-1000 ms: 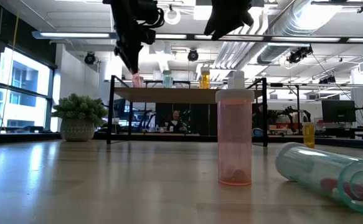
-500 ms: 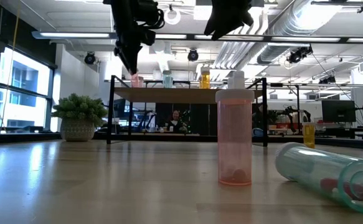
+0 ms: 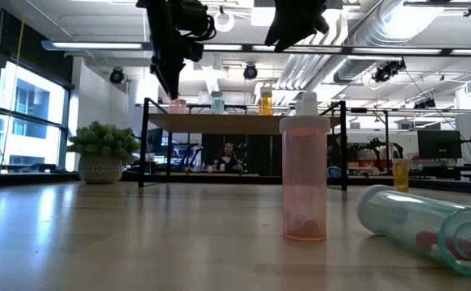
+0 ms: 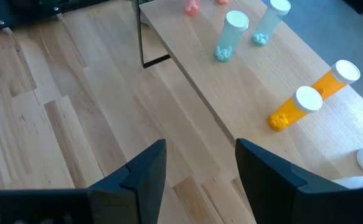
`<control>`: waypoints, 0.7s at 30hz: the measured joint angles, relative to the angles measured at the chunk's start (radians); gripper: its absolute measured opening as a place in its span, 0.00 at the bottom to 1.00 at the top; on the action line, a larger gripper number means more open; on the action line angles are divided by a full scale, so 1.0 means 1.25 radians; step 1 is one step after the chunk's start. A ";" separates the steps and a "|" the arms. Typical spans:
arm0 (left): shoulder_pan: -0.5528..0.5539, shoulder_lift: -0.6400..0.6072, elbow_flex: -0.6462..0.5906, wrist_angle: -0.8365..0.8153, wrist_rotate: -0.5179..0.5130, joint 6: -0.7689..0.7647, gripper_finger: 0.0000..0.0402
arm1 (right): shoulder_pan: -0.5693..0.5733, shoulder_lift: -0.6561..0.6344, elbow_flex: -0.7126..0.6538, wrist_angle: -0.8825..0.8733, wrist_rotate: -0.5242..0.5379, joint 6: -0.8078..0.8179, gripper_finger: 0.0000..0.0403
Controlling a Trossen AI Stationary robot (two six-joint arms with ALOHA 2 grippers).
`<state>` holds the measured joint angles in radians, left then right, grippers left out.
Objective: Pick and place medicine bottles onto shelf by color
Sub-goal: Put the right pink bottle on the shelf aligned with the other pink pill bottle
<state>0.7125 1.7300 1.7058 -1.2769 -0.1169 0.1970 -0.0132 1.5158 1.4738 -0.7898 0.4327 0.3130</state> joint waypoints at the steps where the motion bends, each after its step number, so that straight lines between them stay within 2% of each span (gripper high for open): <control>1: 0.000 0.000 0.000 0.000 0.000 0.000 0.29 | 0.000 0.000 0.000 0.000 0.000 0.000 0.46; 16: 0.000 0.002 0.000 0.002 0.004 0.006 0.29 | 0.000 0.000 0.000 0.000 -0.001 0.000 0.46; 21: 0.000 0.004 -0.003 0.000 0.008 0.019 0.33 | 0.000 0.000 0.000 0.000 -0.001 0.000 0.46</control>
<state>0.7124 1.7352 1.7024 -1.2775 -0.1063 0.2204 -0.0128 1.5158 1.4738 -0.7898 0.4316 0.3134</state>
